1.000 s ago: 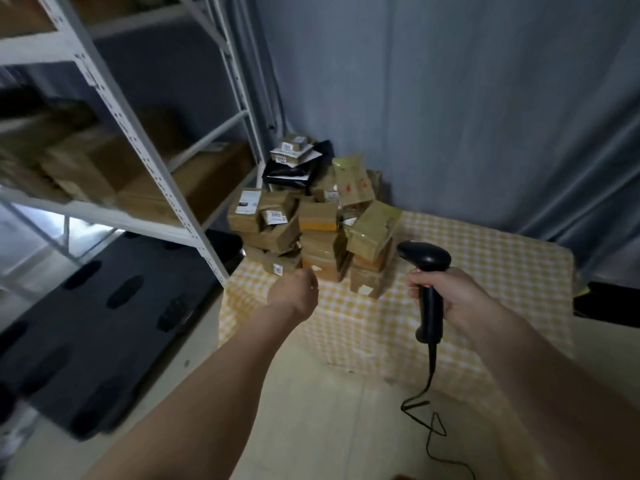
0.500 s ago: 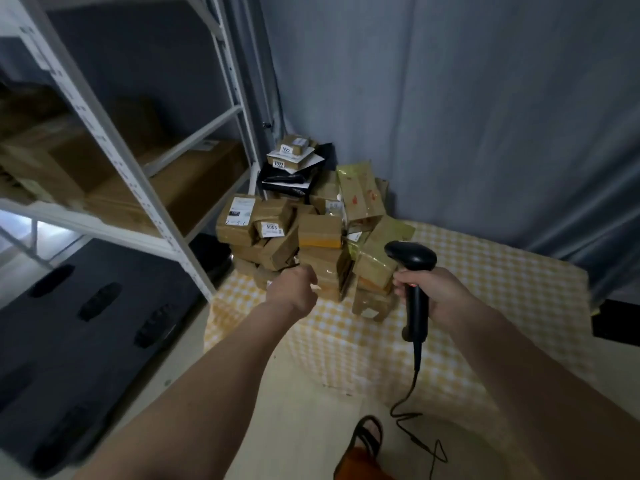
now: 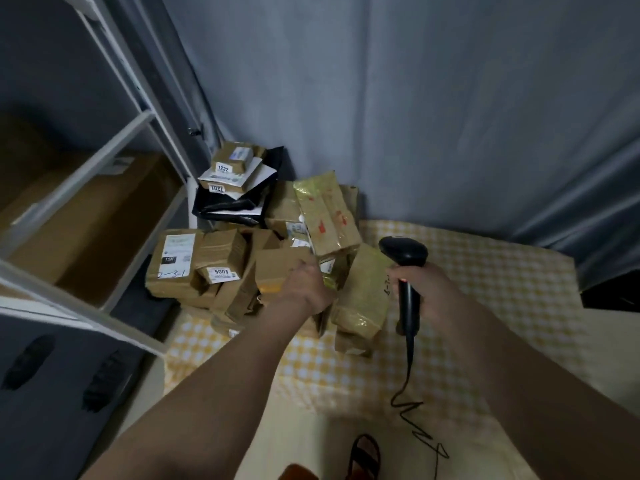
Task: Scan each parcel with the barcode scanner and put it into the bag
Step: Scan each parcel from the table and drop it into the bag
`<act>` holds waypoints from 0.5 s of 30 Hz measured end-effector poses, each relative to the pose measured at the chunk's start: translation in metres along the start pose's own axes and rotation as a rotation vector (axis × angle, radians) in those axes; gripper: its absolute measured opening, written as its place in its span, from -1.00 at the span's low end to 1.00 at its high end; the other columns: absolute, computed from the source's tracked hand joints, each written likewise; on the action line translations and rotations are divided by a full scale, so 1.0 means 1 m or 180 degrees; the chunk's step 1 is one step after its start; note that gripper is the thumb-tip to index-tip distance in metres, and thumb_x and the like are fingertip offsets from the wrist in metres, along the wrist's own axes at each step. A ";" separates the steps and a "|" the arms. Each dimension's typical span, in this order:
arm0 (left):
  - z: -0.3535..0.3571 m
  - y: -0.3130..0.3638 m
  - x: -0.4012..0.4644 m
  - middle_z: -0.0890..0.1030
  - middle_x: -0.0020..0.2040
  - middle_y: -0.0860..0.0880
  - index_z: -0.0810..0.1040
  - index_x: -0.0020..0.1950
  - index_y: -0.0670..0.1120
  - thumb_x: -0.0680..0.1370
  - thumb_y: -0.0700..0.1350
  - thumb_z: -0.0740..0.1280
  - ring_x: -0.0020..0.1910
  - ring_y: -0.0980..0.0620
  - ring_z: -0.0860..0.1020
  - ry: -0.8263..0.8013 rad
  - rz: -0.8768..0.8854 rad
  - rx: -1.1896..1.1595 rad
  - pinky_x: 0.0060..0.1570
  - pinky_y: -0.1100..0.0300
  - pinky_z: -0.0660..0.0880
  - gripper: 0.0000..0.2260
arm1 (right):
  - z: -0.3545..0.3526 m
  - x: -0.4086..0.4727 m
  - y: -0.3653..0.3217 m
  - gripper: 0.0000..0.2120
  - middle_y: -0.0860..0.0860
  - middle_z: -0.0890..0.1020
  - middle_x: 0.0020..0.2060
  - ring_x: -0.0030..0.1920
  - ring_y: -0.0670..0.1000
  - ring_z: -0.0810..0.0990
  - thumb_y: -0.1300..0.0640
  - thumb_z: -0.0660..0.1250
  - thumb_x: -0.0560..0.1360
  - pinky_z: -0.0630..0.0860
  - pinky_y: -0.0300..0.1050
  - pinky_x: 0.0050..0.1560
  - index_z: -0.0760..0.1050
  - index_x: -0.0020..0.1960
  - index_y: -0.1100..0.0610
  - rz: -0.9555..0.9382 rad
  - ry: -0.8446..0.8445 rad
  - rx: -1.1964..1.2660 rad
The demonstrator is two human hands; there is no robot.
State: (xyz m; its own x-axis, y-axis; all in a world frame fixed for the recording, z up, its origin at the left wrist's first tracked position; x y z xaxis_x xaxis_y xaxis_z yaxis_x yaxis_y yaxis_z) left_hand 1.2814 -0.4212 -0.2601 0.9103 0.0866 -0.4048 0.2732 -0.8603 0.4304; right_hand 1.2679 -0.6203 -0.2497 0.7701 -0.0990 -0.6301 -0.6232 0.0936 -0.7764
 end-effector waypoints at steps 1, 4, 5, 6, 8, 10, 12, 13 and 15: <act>-0.003 0.000 0.010 0.34 0.35 -0.17 0.18 0.48 -0.09 0.40 0.02 0.52 0.36 -0.19 0.35 0.0025 -0.0086 -0.0234 0.28 -0.01 0.40 -0.23 | 0.003 0.006 -0.002 -0.87 0.12 0.50 -0.36 -0.35 0.07 0.50 0.31 0.41 0.42 0.48 -0.05 -0.18 0.52 -0.06 0.28 0.0049 0.0012 -0.0016; -0.013 0.006 0.043 0.20 0.46 -0.19 0.00 0.55 -0.07 0.33 0.05 0.57 0.45 -0.21 0.23 0.0085 -0.0447 -0.0859 0.36 -0.03 0.33 0.00 | 0.011 0.020 -0.009 -0.79 0.13 0.51 -0.28 -0.20 0.12 0.52 0.28 0.43 0.42 0.48 0.09 0.04 0.52 0.03 0.26 0.0142 0.0090 -0.0050; -0.016 0.010 0.053 0.14 0.48 -0.20 -0.06 0.57 -0.07 0.33 0.07 0.57 0.47 -0.23 0.19 0.0099 -0.0574 -0.0988 0.37 -0.05 0.31 0.04 | 0.014 0.022 -0.013 -0.79 0.13 0.51 -0.26 -0.17 0.13 0.51 0.28 0.43 0.42 0.47 0.10 0.09 0.51 0.03 0.26 0.0171 0.0099 -0.0053; -0.019 0.016 0.064 0.11 0.49 -0.21 -0.09 0.57 -0.05 0.32 0.10 0.57 0.48 -0.24 0.17 0.0122 -0.0702 -0.1067 0.38 -0.06 0.29 0.07 | 0.016 0.026 -0.016 -0.80 0.13 0.50 -0.25 -0.16 0.13 0.51 0.28 0.43 0.42 0.47 0.10 0.11 0.52 0.02 0.25 0.0201 0.0109 -0.0057; -0.023 0.027 0.085 0.13 0.48 -0.20 -0.10 0.57 -0.03 0.28 0.16 0.57 0.47 -0.23 0.16 0.0180 -0.0889 -0.1080 0.39 -0.06 0.25 0.10 | 0.021 0.032 -0.024 -0.88 0.12 0.50 -0.26 -0.19 0.10 0.50 0.27 0.42 0.43 0.46 0.07 0.08 0.51 -0.06 0.21 0.0240 0.0085 -0.0067; -0.024 0.036 0.107 0.16 0.46 -0.20 -0.11 0.55 -0.04 0.27 0.20 0.56 0.44 -0.22 0.18 0.0232 -0.0960 -0.1041 0.37 -0.05 0.25 0.11 | 0.027 0.040 -0.035 -0.93 0.10 0.50 -0.29 -0.24 0.07 0.51 0.28 0.40 0.45 0.46 0.03 0.05 0.51 -0.14 0.19 0.0213 -0.0001 -0.0098; -0.025 0.042 0.130 0.16 0.44 -0.21 -0.11 0.54 -0.06 0.28 0.21 0.55 0.42 -0.22 0.20 0.0273 -0.1145 -0.1089 0.36 -0.07 0.29 0.10 | 0.032 0.051 -0.043 -0.94 0.09 0.52 -0.31 -0.25 0.06 0.52 0.28 0.39 0.45 0.45 0.01 0.00 0.53 -0.15 0.19 0.0221 -0.0054 -0.0162; -0.025 0.043 0.142 0.17 0.45 -0.21 -0.11 0.54 -0.07 0.27 0.21 0.55 0.41 -0.22 0.20 0.0303 -0.1265 -0.1152 0.36 -0.09 0.30 0.11 | 0.035 0.057 -0.045 -0.95 0.10 0.53 -0.30 -0.24 0.07 0.53 0.28 0.40 0.44 0.45 0.00 -0.04 0.54 -0.14 0.18 0.0250 -0.0061 -0.0127; -0.024 0.044 0.164 0.17 0.45 -0.21 -0.15 0.55 -0.08 0.25 0.21 0.57 0.42 -0.23 0.20 0.0379 -0.1469 -0.1313 0.36 -0.11 0.29 0.16 | 0.039 0.070 -0.048 -0.93 0.08 0.55 -0.31 -0.25 0.06 0.54 0.26 0.42 0.43 0.45 -0.02 -0.13 0.55 -0.12 0.17 0.0273 -0.0063 -0.0013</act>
State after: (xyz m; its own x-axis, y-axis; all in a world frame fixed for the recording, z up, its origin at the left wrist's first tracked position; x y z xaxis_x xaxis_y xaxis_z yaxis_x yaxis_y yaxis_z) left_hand 1.4506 -0.4328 -0.2878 0.6919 0.4785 -0.5407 0.7220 -0.4584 0.5182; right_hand 1.3571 -0.5933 -0.2559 0.7164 -0.0710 -0.6940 -0.6875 0.0969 -0.7197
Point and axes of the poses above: each hand's wrist, its own x-axis towards the middle knuckle, its own z-axis out of the palm, y = z × x, the point moved 4 cm from there along x, towards the middle knuckle
